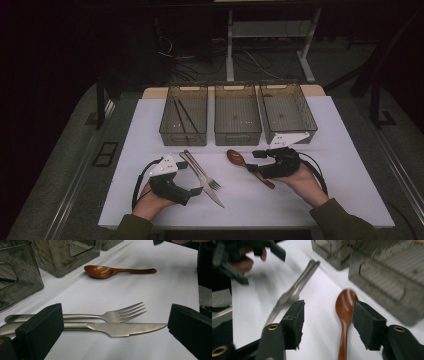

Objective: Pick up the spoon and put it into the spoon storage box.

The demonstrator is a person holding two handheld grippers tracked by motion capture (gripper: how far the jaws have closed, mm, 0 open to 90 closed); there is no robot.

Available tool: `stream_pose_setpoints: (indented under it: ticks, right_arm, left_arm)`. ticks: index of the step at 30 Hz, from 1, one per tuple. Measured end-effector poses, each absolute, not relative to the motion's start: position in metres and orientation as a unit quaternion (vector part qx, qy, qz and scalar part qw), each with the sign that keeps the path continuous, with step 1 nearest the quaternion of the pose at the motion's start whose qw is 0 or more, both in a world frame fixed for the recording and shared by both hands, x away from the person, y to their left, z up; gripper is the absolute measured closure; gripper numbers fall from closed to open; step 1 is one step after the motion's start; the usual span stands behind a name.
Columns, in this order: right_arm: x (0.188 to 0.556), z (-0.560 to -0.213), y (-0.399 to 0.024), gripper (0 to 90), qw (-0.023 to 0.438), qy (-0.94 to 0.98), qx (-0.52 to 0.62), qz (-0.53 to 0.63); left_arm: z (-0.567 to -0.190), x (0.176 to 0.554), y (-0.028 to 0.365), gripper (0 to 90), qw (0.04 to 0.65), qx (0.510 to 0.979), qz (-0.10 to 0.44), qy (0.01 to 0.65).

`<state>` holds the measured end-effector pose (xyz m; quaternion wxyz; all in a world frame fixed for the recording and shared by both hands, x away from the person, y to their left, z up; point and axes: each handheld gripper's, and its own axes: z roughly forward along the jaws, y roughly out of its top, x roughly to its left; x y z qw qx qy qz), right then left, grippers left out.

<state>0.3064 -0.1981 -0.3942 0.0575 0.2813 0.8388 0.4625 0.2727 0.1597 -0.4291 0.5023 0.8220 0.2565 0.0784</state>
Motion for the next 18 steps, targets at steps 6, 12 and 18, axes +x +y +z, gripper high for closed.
stream_pose_setpoints:
  ticks: [6,12,18]
  right_arm:
    - [0.291,-0.409,-0.209,54.6,0.053,0.850,0.288,0.438]
    - [0.283,-0.421,-0.212,72.5,0.049,0.867,0.283,0.407]
    - [0.285,-0.431,-0.209,86.8,0.042,0.882,0.278,0.379]
  left_arm:
    - [-0.429,0.272,0.158,0.0,0.499,0.824,0.078,0.257]
    - [-0.430,0.272,0.158,0.0,0.497,0.825,0.079,0.258]
    - [-0.430,0.272,0.159,0.0,0.496,0.825,0.081,0.260]
